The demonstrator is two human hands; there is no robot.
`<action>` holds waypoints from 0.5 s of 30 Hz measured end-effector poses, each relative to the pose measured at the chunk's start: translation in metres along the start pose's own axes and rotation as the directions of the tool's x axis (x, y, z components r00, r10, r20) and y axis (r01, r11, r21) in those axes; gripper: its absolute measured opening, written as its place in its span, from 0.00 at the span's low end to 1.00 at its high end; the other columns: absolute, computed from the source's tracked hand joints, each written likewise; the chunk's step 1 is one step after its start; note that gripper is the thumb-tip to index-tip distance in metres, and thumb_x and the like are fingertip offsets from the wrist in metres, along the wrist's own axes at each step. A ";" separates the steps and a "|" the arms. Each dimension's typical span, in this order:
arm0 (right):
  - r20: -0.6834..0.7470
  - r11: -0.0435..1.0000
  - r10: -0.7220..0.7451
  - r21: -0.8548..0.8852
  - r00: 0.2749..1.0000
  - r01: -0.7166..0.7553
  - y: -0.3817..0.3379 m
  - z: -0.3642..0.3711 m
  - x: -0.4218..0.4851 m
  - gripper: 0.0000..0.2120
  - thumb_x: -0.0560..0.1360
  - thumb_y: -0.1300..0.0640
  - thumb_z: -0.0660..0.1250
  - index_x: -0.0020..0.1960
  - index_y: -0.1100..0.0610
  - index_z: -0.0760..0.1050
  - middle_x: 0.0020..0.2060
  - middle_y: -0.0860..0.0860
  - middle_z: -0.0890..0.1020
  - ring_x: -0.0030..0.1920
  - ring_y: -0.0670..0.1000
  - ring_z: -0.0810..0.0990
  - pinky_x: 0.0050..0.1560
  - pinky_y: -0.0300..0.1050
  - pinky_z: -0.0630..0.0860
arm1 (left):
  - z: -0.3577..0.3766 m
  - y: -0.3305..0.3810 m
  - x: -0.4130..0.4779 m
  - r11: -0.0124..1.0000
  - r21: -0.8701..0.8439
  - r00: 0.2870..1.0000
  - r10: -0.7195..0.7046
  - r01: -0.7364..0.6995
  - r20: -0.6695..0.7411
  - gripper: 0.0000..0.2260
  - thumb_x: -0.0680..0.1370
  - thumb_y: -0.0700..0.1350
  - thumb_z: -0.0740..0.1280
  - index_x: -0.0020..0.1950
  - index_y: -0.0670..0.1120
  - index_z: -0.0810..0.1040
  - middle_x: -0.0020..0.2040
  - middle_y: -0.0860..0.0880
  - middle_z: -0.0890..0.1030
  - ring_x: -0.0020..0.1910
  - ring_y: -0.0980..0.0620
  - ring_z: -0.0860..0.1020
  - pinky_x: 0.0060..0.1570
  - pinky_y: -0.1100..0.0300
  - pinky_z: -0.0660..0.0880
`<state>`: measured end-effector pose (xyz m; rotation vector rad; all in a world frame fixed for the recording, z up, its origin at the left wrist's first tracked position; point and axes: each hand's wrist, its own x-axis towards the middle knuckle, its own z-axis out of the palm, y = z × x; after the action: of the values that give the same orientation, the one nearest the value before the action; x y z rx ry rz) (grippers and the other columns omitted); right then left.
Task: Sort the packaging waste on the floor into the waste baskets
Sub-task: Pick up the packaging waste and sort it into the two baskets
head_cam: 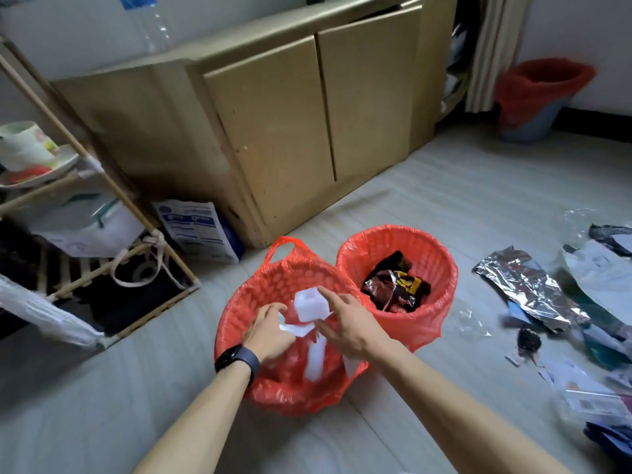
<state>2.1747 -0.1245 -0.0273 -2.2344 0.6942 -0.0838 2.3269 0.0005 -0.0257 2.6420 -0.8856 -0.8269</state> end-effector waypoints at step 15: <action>-0.355 0.963 -0.046 -0.264 0.934 -0.053 0.027 0.021 -0.020 0.21 0.70 0.55 0.58 0.62 0.55 0.71 0.64 0.57 0.70 0.59 0.61 0.72 0.54 0.53 0.73 | 0.049 0.004 0.037 0.879 0.406 0.964 0.185 -0.249 0.192 0.43 0.67 0.73 0.66 0.74 0.73 0.41 0.77 0.54 0.31 0.78 0.34 0.41 0.74 0.35 0.50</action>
<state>2.1511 -0.1153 -0.0575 -2.5091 0.9537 -0.4282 2.3210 -0.0269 -0.0801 2.7831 -1.5321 -0.8600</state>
